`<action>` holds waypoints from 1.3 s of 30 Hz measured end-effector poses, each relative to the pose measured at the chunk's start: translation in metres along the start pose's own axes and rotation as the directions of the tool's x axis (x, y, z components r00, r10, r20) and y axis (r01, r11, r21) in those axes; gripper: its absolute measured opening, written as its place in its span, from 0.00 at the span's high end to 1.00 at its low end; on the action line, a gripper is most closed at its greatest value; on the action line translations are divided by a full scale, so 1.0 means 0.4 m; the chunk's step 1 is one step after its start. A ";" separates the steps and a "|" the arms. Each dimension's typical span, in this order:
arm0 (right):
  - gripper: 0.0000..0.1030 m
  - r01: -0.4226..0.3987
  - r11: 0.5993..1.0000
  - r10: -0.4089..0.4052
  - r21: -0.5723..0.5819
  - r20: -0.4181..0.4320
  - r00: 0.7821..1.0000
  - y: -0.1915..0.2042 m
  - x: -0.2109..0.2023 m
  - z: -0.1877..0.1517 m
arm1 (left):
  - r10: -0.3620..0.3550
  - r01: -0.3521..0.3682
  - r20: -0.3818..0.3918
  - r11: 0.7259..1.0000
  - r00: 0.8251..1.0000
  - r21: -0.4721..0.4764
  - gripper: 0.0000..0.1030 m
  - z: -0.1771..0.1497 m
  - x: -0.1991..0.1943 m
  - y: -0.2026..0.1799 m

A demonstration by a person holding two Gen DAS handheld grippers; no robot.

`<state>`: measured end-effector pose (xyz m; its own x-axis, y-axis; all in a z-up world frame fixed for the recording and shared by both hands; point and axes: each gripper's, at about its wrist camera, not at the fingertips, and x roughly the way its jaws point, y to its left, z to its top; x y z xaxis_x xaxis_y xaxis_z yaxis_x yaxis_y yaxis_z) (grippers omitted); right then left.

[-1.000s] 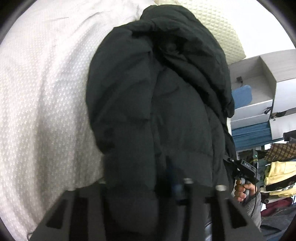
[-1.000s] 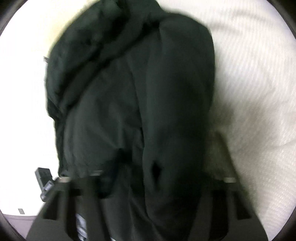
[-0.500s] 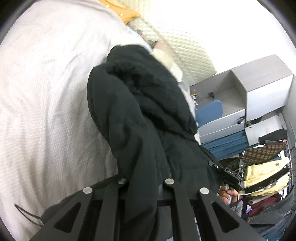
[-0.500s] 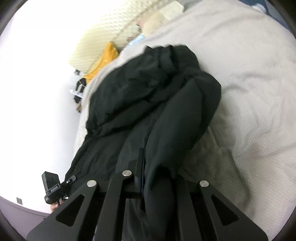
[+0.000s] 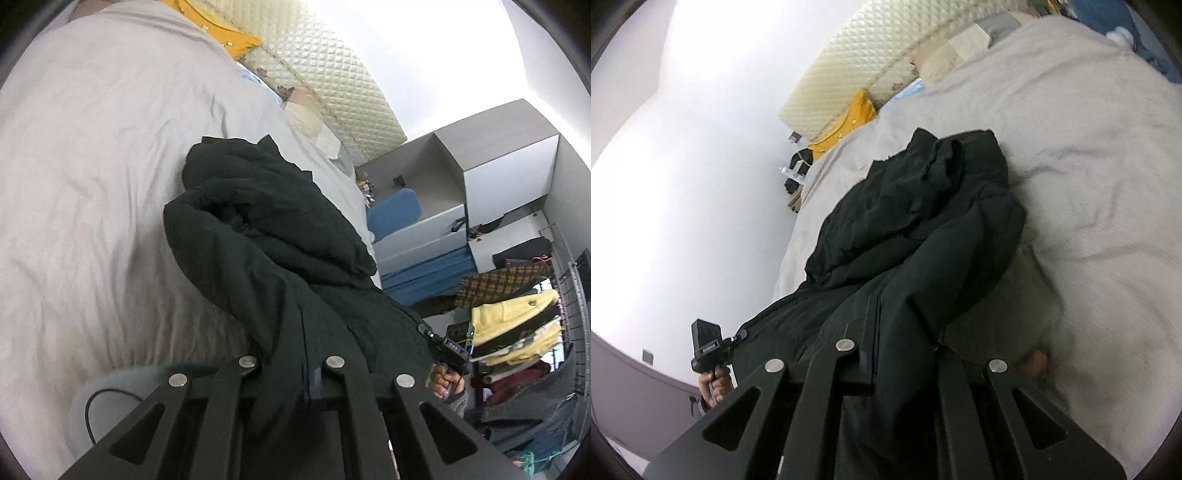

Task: Fold large clothes

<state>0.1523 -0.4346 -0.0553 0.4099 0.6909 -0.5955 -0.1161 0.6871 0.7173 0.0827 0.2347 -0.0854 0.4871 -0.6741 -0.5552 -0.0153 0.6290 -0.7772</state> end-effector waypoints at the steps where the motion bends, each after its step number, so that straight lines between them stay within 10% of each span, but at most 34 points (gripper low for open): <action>1: 0.96 0.001 1.000 -0.001 -0.012 0.001 1.000 -0.001 -0.009 -0.006 | -0.005 0.005 -0.005 1.000 1.000 0.000 0.94 -0.014 -0.010 -0.006; 9: 0.96 -0.054 0.998 0.056 -0.043 0.048 0.997 0.036 -0.095 -0.029 | -0.049 0.047 0.035 0.997 0.998 0.059 0.94 -0.038 -0.107 -0.069; 18: 0.96 -0.034 0.993 0.025 0.114 0.081 0.996 -0.012 -0.010 0.198 | 0.081 -0.081 0.016 0.995 0.997 0.051 0.92 0.217 -0.015 -0.097; 39: 0.95 0.092 0.881 -0.094 0.464 -0.018 0.995 -0.294 0.346 0.506 | 0.414 -0.421 -0.085 0.901 0.907 -0.105 0.89 0.639 0.458 0.086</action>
<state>0.4060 -0.4653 -0.1489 0.4026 0.6271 -0.6668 0.3550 0.5644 0.7453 0.3945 0.2318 -0.1381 0.3613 -0.3838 -0.8498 -0.3104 0.8099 -0.4977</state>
